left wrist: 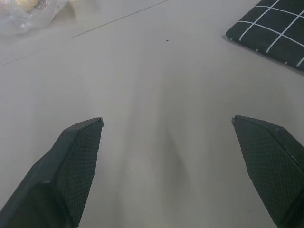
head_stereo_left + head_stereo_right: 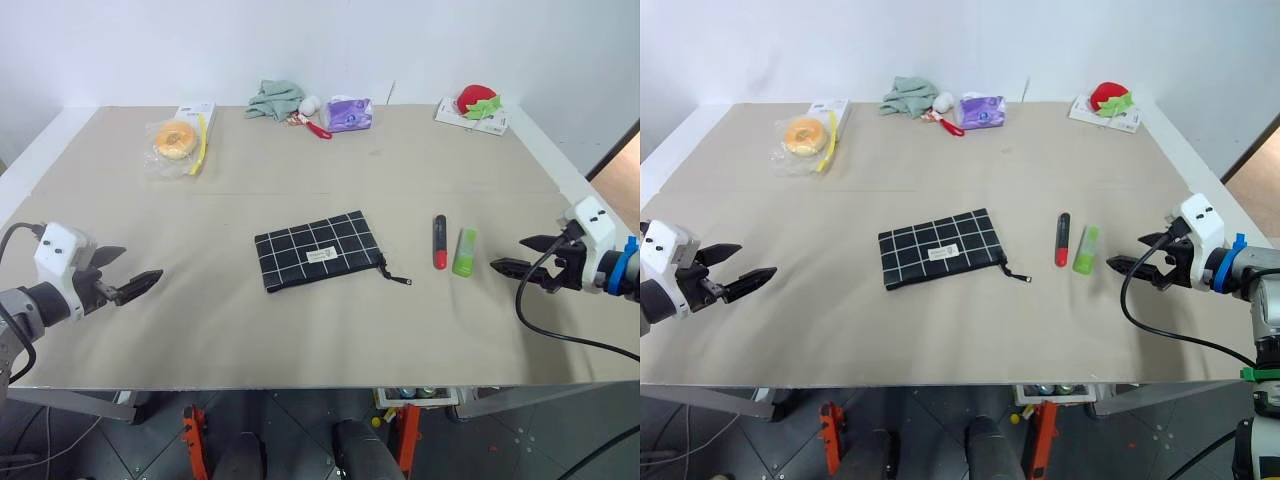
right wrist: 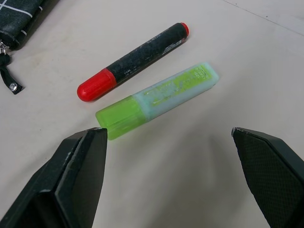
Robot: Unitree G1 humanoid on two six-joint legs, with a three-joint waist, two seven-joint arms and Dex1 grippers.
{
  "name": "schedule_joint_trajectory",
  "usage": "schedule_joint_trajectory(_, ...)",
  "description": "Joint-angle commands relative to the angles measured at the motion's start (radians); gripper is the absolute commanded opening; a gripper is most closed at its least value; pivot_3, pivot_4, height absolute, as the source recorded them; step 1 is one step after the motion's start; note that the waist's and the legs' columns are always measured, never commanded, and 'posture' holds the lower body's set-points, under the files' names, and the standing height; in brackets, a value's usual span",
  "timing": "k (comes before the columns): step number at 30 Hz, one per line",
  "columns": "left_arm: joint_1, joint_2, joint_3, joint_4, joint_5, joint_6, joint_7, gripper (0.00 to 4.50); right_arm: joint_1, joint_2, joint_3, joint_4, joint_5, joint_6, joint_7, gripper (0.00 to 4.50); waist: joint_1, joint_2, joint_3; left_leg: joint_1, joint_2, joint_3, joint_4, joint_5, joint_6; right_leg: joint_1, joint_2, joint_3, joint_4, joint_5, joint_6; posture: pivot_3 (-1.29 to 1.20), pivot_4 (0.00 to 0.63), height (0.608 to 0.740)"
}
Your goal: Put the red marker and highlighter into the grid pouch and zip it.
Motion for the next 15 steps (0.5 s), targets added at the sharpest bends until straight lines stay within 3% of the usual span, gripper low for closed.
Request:
schedule_joint_trajectory(1, -0.02, -0.004, 0.015, 0.0, 0.006, -0.011, -0.001, 4.49, 0.004, -0.018, -0.029, -0.037, 0.013, 0.004, 0.005, 4.5, 0.0, 0.0, 0.0, 0.0, 0.0, 0.0, 0.0, 0.0, 0.0, 0.0, 0.0, 0.0, 0.0, 0.0, 0.0, 0.0, 0.15, 0.739)
schedule_joint_trajectory(15, -0.036, -0.022, 0.014, -0.004, 0.015, 0.033, 0.014, 4.49, 0.015, -0.023, -0.038, -0.041, 0.015, 0.0, 0.007, 4.5, 0.0, 0.0, 0.0, 0.0, 0.0, 0.0, 0.002, 0.0, 0.0, 0.0, 0.0, 0.0, 0.001, 0.001, 0.0, 0.0, 0.15, 0.739)
